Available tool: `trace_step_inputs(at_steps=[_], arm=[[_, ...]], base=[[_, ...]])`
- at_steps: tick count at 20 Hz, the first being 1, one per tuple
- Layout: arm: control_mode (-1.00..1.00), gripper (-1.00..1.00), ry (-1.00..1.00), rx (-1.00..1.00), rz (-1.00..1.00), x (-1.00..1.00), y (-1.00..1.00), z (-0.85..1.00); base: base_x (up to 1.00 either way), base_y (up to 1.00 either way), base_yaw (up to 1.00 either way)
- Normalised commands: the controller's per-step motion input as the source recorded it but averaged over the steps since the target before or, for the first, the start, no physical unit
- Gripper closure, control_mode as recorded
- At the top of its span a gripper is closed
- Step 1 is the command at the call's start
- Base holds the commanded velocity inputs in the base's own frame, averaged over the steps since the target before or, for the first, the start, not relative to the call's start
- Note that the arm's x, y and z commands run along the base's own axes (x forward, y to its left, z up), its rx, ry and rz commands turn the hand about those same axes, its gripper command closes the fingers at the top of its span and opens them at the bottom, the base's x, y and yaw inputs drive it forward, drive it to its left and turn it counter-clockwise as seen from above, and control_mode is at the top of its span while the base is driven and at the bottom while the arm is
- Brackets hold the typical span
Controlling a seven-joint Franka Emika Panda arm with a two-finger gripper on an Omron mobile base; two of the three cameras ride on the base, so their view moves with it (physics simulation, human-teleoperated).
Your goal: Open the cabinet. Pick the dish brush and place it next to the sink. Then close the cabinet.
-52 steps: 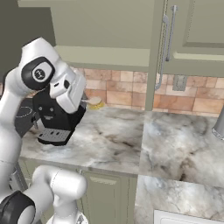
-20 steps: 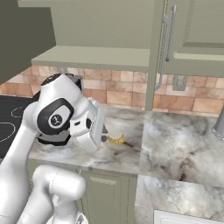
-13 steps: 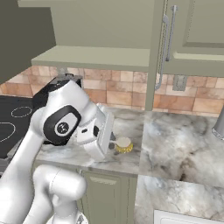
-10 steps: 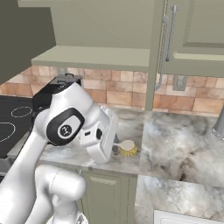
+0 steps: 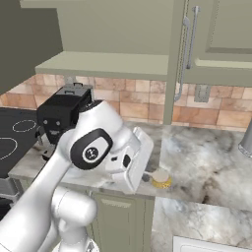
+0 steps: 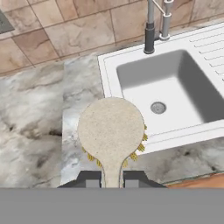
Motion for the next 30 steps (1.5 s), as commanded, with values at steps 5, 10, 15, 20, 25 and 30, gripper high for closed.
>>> trace_step_inputs(at_steps=[5,10,15,20,25,30], arm=[[-1.0,1.0,-0.03,0.0,-0.01,0.02,-0.44,-0.29],[-1.0,1.0,-0.12,0.0,0.02,0.01,-0.31,-0.43],[-1.0,1.0,-0.08,0.0,0.01,0.02,-0.25,-0.47],[-1.0,1.0,-0.04,0.0,0.0,0.13,-0.17,-0.39],[-1.0,1.0,0.03,0.01,0.0,0.22,-0.28,-0.22],[-1.0,1.0,0.17,0.03,0.0,0.17,-0.28,-0.18]], base=[[0.0,0.0,0.0],[0.0,0.0,0.0],[0.0,0.0,0.0],[0.0,0.0,0.0],[0.0,0.0,0.0],[0.0,0.0,0.0]])
